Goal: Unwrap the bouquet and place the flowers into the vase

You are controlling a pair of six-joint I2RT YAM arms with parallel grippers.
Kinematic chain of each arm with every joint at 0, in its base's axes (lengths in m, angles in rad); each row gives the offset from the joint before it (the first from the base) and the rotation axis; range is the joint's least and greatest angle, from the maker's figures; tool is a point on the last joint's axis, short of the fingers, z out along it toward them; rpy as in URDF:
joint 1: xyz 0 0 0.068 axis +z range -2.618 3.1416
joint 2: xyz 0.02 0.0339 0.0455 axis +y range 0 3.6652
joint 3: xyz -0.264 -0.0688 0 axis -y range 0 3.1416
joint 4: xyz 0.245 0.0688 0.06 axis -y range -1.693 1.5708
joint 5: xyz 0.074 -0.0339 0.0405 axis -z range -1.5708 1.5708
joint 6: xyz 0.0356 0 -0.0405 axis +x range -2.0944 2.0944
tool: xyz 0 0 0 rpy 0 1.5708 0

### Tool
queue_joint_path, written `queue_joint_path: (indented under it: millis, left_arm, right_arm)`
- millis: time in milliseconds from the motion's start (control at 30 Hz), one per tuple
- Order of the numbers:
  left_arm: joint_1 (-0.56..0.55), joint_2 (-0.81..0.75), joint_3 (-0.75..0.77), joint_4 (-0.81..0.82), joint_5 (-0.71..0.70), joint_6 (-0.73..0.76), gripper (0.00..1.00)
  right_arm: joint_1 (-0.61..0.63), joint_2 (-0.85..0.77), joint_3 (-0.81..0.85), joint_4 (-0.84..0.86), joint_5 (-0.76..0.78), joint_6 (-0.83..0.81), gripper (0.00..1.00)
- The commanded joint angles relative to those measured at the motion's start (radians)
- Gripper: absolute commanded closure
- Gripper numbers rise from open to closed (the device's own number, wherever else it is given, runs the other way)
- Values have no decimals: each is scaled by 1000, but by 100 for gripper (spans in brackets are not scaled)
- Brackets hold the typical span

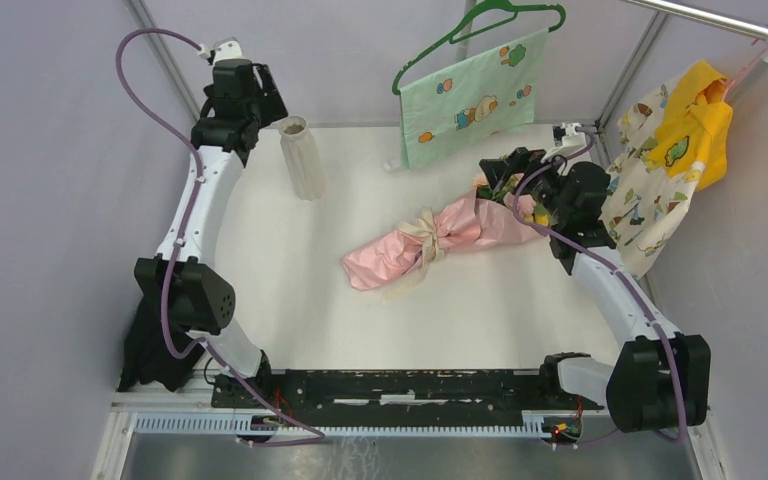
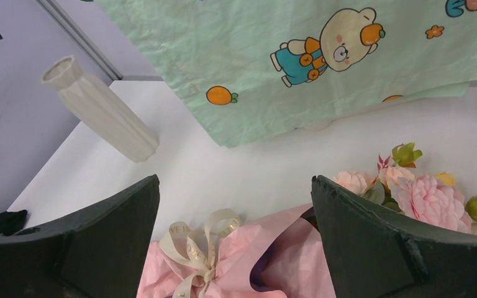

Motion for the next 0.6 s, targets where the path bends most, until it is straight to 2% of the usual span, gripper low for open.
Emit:
queue_joint_path:
  millis: [0, 100, 333, 567]
  left_arm:
    - [27, 14, 33, 43, 108, -57, 20]
    - [27, 29, 31, 44, 145, -69, 21]
    - [27, 43, 5, 57, 138, -90, 22]
    - [27, 67, 0, 17, 101, -121, 36]
  right_arm:
    - [3, 25, -8, 71, -41, 21, 3]
    - [5, 34, -8, 76, -44, 25, 3]
    - [7, 45, -11, 74, -46, 23, 4]
    - [6, 56, -14, 75, -47, 26, 4]
